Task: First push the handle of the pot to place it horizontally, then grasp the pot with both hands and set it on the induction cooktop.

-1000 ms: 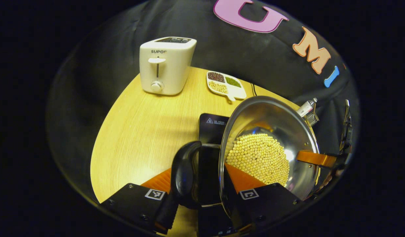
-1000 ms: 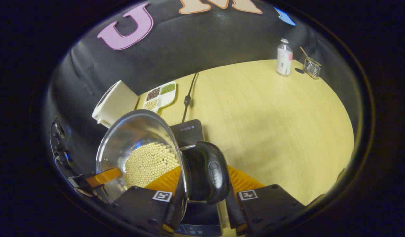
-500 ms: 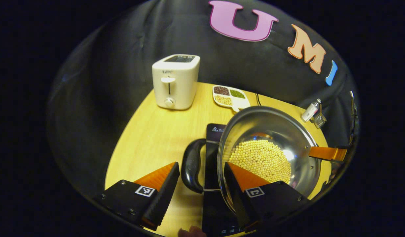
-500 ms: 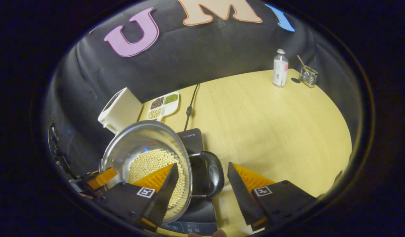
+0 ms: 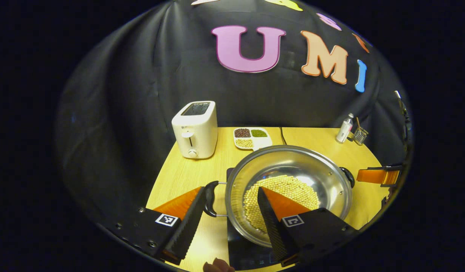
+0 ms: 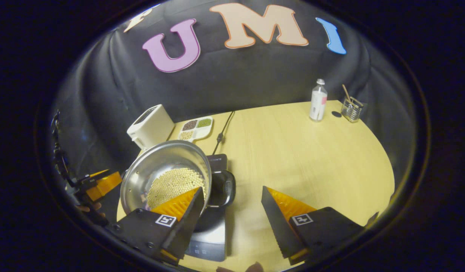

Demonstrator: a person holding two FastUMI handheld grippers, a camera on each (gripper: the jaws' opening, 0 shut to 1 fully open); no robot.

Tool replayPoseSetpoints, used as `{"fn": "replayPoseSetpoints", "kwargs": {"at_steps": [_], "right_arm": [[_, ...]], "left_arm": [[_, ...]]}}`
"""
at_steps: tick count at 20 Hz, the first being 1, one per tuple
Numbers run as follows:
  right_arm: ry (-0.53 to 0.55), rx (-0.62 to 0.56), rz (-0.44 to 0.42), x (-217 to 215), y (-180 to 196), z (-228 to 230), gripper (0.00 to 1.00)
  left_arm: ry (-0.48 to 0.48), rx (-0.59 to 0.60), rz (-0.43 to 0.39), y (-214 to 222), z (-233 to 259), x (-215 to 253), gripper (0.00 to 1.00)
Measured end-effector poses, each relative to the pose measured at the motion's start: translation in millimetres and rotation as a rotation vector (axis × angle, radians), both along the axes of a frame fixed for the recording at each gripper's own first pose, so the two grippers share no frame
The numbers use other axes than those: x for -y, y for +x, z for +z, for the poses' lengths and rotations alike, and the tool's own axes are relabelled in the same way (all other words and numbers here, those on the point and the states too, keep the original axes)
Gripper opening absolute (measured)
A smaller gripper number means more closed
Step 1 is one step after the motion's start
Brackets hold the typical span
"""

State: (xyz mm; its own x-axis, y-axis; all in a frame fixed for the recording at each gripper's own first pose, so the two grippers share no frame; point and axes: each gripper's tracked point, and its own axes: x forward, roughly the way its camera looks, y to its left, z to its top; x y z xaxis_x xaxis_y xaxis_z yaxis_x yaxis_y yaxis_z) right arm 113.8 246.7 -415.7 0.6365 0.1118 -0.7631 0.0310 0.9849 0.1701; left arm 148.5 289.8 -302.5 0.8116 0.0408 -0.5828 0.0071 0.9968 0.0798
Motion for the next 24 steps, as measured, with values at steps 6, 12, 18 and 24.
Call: {"fn": "replayPoseSetpoints", "kwargs": {"at_steps": [6, 12, 18, 24], "right_arm": [[-0.018, 0.119, 0.053, 66.7, -32.7, 50.0, 0.94], [-0.041, 0.262, 0.086, 134.1, -71.7, 107.2, 0.94], [-0.010, 0.474, 0.050, 172.8, -83.9, 217.2, 0.94], [-0.018, 0.636, -0.008, 185.6, -102.6, 307.8, 0.94]], "left_arm": [[0.032, 0.073, -0.022, -44.1, 43.1, 93.5, 0.90], [-0.009, 0.189, 0.021, -93.4, 96.5, 180.3, 0.90], [0.013, 0.413, -0.099, -96.9, 207.2, 261.3, 0.89], [-0.053, 0.538, -0.143, -125.3, 278.0, 295.1, 0.89]]}}
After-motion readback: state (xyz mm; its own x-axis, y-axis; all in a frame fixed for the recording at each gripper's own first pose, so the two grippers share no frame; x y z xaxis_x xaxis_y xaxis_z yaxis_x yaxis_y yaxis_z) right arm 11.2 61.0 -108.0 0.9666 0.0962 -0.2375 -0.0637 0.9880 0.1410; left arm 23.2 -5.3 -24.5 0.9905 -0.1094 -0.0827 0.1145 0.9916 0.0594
